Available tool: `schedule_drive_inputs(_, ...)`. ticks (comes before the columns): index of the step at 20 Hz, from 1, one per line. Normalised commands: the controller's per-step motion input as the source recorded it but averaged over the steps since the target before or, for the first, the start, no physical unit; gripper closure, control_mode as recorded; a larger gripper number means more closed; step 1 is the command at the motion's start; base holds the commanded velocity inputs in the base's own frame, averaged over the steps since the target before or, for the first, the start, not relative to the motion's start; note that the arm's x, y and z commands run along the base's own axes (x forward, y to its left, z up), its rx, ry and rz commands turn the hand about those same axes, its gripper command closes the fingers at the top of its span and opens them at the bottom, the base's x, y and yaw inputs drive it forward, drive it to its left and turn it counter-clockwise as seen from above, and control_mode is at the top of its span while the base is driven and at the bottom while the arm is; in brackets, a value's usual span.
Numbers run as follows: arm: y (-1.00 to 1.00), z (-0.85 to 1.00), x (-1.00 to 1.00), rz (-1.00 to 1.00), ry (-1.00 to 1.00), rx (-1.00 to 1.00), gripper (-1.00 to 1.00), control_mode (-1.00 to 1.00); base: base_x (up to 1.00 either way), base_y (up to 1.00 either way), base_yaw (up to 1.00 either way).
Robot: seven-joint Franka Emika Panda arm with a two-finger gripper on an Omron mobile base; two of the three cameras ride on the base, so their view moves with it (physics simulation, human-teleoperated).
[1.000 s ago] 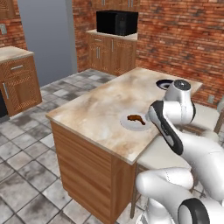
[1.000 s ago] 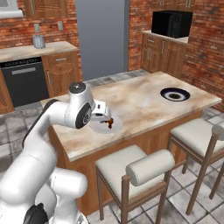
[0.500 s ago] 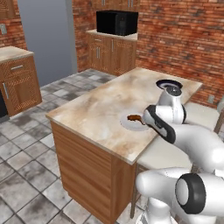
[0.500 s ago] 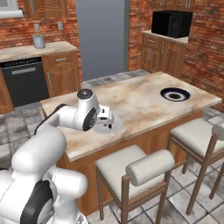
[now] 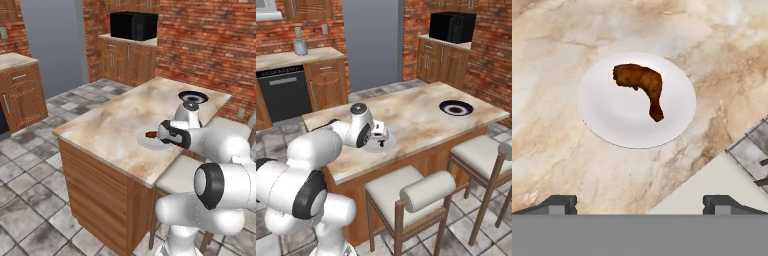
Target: Transport the chicken drumstick and bell pepper to the fridge. Place the chicken drumstick on the rack containing meat and place the bell pepper on the rack containing the vegetable, ensuring meats and vegetables are on different racks.
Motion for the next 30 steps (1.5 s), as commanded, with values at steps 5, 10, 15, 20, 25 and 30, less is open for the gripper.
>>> schedule_drive_inputs(5,-0.01,-0.19,0.49,0.0,0.0,0.0,-1.0,-1.0,0.0,0.0,0.0)
schedule_drive_inputs(10,-0.16,-0.27,0.31,0.0,0.01,0.0,-1.0,-1.0,0.0,0.0,0.0)
schedule_drive_inputs(15,-0.12,-0.25,0.36,0.0,0.01,0.0,-1.0,-1.0,0.0,0.0,0.0)
schedule_drive_inputs(20,0.0,-0.27,0.32,0.0,0.04,0.01,-1.0,-1.0,0.0,0.0,0.0)
schedule_drive_inputs(25,0.0,-0.21,0.25,0.0,0.07,0.03,-1.0,-1.0,0.0,0.0,0.0)
schedule_drive_inputs(30,0.01,-0.06,0.4,0.0,0.02,0.01,-1.0,-1.0,0.0,0.0,0.0)
